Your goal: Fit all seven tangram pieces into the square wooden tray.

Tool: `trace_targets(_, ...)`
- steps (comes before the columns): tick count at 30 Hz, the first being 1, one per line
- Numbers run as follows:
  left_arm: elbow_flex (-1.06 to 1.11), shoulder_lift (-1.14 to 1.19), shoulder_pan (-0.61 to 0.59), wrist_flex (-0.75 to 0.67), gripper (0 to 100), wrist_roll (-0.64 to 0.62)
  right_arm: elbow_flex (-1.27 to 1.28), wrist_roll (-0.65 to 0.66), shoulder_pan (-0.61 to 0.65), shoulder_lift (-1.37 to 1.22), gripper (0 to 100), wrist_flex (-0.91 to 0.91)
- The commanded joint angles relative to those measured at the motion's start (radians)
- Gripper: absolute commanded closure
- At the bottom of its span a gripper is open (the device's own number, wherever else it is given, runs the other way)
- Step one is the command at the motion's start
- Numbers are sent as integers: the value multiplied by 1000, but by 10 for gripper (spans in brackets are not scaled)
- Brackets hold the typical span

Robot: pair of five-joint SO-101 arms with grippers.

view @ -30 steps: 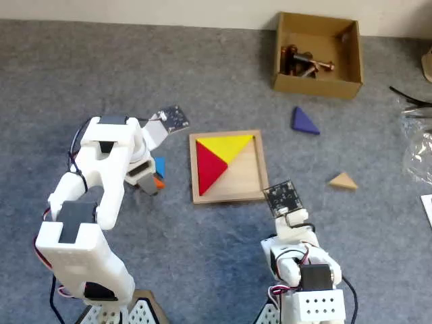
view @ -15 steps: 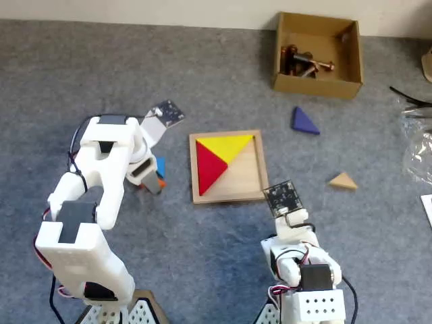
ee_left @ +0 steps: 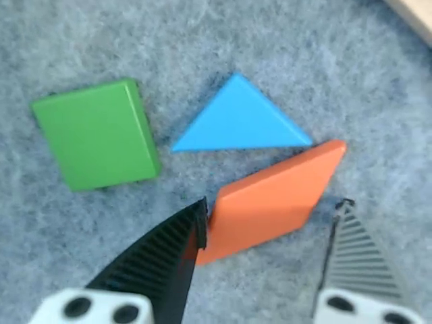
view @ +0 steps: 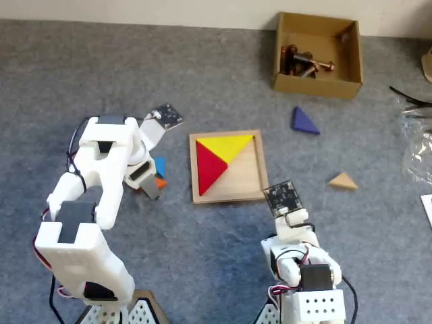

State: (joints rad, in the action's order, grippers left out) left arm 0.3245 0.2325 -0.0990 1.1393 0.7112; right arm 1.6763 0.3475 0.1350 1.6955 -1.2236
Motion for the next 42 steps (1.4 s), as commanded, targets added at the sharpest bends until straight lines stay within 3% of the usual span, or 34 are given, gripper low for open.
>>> trace_targets(1, -4, -15, -10, 8, 810, -9, 119, -3, 12, 15, 993, 30)
trace_targets(7, -4, -13, -10, 9, 910, -9, 119, -3, 12, 15, 993, 30)
trace_targets(35, -54, -25, -10, 11, 908, -3, 119, -3, 12, 15, 993, 30)
trace_targets(42, -50, -25, -16, 11, 818, -3, 119, -3, 12, 15, 993, 30)
